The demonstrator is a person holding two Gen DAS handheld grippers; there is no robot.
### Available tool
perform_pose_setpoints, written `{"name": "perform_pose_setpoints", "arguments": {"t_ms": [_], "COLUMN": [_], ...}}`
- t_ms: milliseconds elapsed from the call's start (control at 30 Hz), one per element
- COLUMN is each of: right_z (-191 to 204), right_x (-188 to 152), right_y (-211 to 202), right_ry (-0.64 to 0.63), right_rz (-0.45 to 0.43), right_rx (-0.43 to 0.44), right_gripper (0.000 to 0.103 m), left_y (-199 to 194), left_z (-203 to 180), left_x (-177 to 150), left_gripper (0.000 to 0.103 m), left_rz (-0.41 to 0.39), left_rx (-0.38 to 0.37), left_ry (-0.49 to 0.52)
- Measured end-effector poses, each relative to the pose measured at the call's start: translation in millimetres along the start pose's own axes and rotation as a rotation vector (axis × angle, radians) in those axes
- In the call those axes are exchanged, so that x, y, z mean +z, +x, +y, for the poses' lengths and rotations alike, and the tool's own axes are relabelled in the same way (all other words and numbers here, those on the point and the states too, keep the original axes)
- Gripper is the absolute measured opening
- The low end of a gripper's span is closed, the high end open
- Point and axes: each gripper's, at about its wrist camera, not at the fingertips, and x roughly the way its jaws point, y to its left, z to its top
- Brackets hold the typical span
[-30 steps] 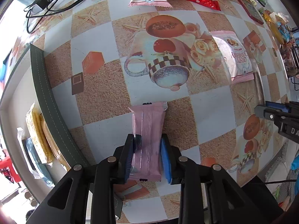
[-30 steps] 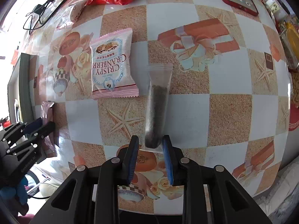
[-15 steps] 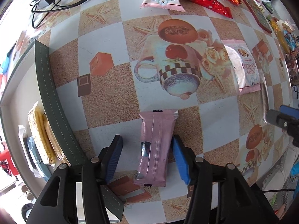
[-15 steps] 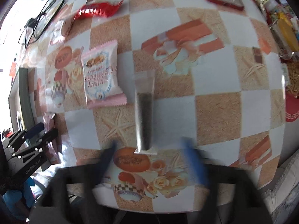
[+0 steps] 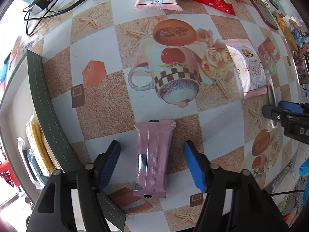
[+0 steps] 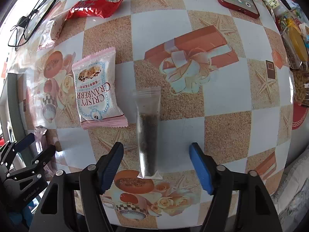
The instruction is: Organize snacks
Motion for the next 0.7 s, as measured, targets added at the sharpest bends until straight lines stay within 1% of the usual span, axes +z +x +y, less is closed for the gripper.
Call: {"name": "perform_pose_setpoints", "arguments": {"t_ms": [33, 67, 100, 133, 233, 433, 467, 500, 533, 633, 700], "right_z": [-0.5, 0.0, 0.4, -2.2, -4.7, 5.8, 8.4, 21.4, 25.7, 30.5, 26.1], "right_x": [0.0, -1.0, -2.7, -2.3, -2.8, -9.1, -8.9, -10.8, -11.9, -12.4, -11.5], "right_y": [-2.5, -4.1, -6.2, -7.4, -10.4, -33.1, -37.4, -34.7, -37.3, -44.7, -45.4], "right_ry": [-0.015, -0.028, -0.033, -0.033, -0.03, -0.066, -0.076, -0.084, -0.092, -0.115, -0.103], "right_rz": [-0.007, -0.012, -0.012, -0.005, 0.006, -0.021, -0.027, -0.031, -0.034, -0.045, -0.046], "right_rx": [-0.016, -0.016, -0.006, 0.014, 0.045, 0.137, 0.144, 0.149, 0.153, 0.155, 0.161], "right_gripper": [0.053, 0.039, 0.022, 0.021, 0.021, 0.02, 0.02, 0.02, 0.02, 0.02, 0.02], "left_y": [-1.9, 1.0, 2.2, 1.2, -2.2, -19.6, -22.8, -25.7, -29.1, -42.6, -48.2], "left_z": [-0.6, -6.8, -10.8, -10.2, -5.2, 0.9, 2.0, 3.6, 5.7, 25.4, 31.9], "left_x": [0.6, 4.0, 4.2, 4.1, 4.2, 1.5, 1.6, 1.4, 1.7, -3.0, -4.6], "left_gripper": [0.047, 0.026, 0.027, 0.027, 0.026, 0.026, 0.026, 0.027, 0.027, 0.026, 0.027], "left_rz": [-0.008, -0.013, -0.008, -0.003, -0.001, -0.041, -0.049, -0.057, -0.065, -0.084, -0.097], "left_rx": [-0.007, -0.013, -0.021, -0.036, -0.074, -0.096, -0.099, -0.1, -0.103, -0.112, -0.116], "left_ry": [0.009, 0.018, 0.022, 0.018, -0.008, -0.015, -0.018, -0.021, -0.026, -0.04, -0.048]}}
